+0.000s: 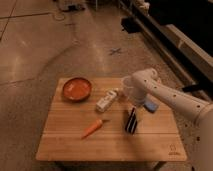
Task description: Place the eraser in the ceramic cup
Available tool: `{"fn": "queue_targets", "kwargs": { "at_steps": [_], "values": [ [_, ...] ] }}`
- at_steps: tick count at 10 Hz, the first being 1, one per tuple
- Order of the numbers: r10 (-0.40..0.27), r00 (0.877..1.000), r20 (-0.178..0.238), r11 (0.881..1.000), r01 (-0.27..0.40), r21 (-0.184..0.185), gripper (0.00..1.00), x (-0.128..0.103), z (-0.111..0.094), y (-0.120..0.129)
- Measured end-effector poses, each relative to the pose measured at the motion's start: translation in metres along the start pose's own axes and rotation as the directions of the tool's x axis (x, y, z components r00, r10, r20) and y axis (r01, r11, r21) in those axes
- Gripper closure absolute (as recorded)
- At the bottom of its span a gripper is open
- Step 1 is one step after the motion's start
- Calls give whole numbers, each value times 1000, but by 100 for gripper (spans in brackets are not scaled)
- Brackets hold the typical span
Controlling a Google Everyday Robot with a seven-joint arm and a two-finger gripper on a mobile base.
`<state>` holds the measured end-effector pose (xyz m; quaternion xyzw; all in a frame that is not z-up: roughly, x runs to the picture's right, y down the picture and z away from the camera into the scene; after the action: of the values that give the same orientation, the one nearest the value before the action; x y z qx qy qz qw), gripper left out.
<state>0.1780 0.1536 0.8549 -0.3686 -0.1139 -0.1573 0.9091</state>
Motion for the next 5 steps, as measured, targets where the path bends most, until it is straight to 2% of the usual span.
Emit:
{"fn": "queue_targets", "kwargs": {
  "at_steps": [2, 5],
  "values": [
    [-40, 999, 13, 999, 39, 30, 20, 8, 7, 5],
    [-112, 993, 34, 989, 108, 104, 20, 20, 11, 11]
  ]
}}
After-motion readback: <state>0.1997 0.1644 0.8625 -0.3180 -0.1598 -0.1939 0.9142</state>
